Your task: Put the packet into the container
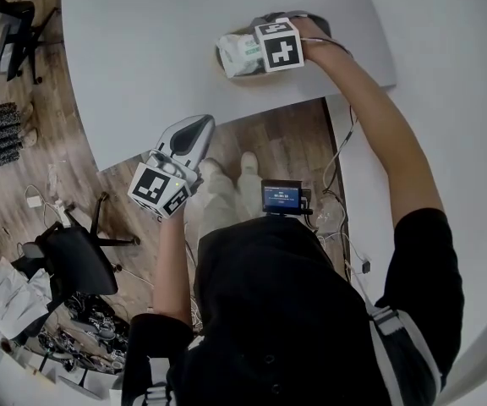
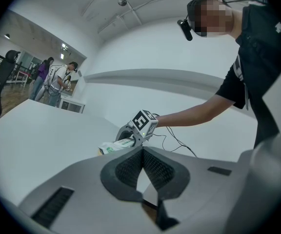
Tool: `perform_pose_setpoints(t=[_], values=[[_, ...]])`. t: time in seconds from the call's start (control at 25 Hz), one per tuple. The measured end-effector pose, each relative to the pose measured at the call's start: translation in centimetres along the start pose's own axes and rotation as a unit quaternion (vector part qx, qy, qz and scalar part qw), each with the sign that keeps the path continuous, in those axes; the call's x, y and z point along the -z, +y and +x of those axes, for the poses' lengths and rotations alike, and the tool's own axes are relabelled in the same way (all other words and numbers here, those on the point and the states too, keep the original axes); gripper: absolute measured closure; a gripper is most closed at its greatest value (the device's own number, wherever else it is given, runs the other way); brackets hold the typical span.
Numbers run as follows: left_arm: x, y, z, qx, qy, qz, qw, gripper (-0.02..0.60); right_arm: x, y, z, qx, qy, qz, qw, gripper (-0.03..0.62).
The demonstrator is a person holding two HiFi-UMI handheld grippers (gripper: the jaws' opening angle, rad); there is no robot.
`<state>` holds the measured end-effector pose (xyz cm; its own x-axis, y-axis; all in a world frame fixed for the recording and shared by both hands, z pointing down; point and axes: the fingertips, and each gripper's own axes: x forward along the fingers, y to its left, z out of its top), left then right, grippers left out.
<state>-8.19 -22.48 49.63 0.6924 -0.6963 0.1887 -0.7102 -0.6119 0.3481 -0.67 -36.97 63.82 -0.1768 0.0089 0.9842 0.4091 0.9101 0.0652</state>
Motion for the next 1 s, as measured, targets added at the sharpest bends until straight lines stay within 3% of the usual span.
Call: perform_pose_setpoints(t=[0.32,0.52,0.8,1.0], values=[[0.4,0.4,-0.1,-0.001,-0.002,-0.005,1.0000,0.574,0.1,0.1,1.6,0.002,0.037,-0.013,0.999,0.272],[-0.2,0.0,0.1,-0.003,0.000,-0.009,1.0000,0.574,1.1,1.2,4.4,-0.007,0.089,-0.046,0.995,0.272],[0.1,0.9,-0.8,-0.006,0.002,-0.008,1.0000,0.574,0.8,1.0,4.6,0.003,0.045,-0.040,0.998,0.269],[-0.8,0.9,-1.5,-0.007,0.001,-0.001,1.0000,0.574,0.2,0.7,2.7,0.045,0.007,-0.006,0.999,0.255]])
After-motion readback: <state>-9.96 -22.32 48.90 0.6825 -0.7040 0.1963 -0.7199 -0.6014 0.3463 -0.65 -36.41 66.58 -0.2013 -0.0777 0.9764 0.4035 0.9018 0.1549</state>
